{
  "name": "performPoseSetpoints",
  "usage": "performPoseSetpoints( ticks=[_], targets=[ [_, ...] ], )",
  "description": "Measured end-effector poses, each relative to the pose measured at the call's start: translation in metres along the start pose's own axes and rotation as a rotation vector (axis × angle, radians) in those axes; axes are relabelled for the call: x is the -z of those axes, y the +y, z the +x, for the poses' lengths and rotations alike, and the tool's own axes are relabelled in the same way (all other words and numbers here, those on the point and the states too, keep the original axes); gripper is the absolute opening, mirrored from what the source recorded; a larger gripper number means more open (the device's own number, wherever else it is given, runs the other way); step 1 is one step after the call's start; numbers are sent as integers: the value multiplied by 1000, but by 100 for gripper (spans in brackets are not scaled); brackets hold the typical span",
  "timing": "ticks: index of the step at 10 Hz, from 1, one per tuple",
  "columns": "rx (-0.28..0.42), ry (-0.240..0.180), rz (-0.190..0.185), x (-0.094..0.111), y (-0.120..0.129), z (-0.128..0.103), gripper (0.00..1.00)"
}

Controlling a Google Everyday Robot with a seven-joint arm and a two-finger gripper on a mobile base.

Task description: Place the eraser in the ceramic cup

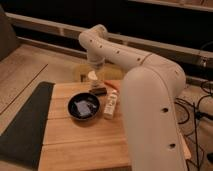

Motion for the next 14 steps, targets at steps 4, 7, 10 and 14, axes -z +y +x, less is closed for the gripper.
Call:
performPoseSetpoints(
  ticks=[4, 7, 10, 14],
  targets=[
    [22, -33, 11, -2, -2, -8, 65],
    [-54, -3, -10, -6, 12, 2, 65],
    [-93, -12, -32, -21, 16, 6, 65],
    [-99, -49, -61, -47, 10, 19, 65]
  ],
)
